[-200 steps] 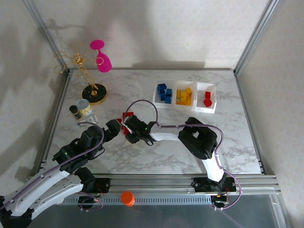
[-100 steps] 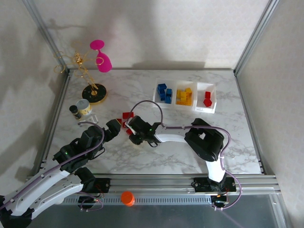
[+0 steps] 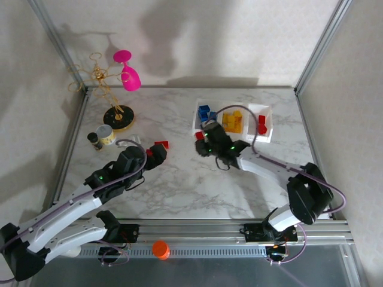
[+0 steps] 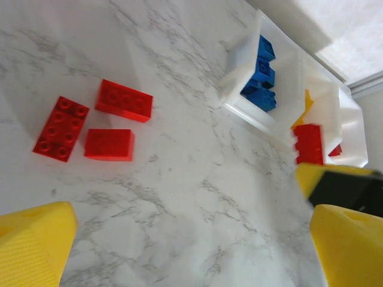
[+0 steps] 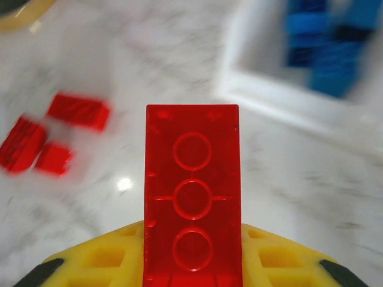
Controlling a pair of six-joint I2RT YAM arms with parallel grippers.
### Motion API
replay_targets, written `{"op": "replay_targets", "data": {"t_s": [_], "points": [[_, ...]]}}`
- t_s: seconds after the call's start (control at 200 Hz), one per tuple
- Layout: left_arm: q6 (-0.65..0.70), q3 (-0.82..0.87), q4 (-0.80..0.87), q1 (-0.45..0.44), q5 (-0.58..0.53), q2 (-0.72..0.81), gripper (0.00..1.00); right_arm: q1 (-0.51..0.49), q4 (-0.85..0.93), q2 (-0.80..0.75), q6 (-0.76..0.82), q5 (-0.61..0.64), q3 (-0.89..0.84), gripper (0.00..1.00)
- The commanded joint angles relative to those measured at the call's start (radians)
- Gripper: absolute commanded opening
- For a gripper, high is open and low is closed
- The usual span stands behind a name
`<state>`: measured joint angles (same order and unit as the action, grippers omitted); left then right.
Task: Sort the legos into containers by color
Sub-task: Pick up the lego from the center of the table, then place the lego in the container.
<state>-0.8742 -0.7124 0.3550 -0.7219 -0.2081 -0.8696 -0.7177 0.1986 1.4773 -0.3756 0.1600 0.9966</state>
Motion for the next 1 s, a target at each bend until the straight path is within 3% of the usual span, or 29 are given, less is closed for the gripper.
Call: {"op": "replay_targets", "data": {"t_s": [0.0, 0.275, 0.496, 0.566, 0.811, 0.996], "points": [[0.050, -0.034, -0.132, 0.010, 0.070, -0.048, 1.00, 0.124, 0.076, -0.057, -0.093, 0.102, -0.019, 0.25], [0.087, -0.095, -0.277, 0.009, 0.143, -0.212, 1.00, 0.445, 0.026, 0.074, -0.116, 0.175, 0.091, 0.25], [0.099, -0.122, -0.306, 0.007, 0.165, -0.279, 1.00, 0.563, 0.006, 0.272, -0.095, 0.148, 0.240, 0.25], [0.101, -0.122, -0.308, 0.009, 0.157, -0.281, 1.00, 0.582, 0.021, 0.332, -0.093, 0.136, 0.290, 0.27], [0.110, -0.128, -0.294, 0.010, 0.138, -0.281, 1.00, 0.587, 0.030, 0.372, -0.063, 0.120, 0.346, 0.53], [0.125, -0.137, -0.271, 0.010, 0.119, -0.258, 1.00, 0.518, 0.043, 0.303, -0.052, 0.132, 0.322, 0.58]]}}
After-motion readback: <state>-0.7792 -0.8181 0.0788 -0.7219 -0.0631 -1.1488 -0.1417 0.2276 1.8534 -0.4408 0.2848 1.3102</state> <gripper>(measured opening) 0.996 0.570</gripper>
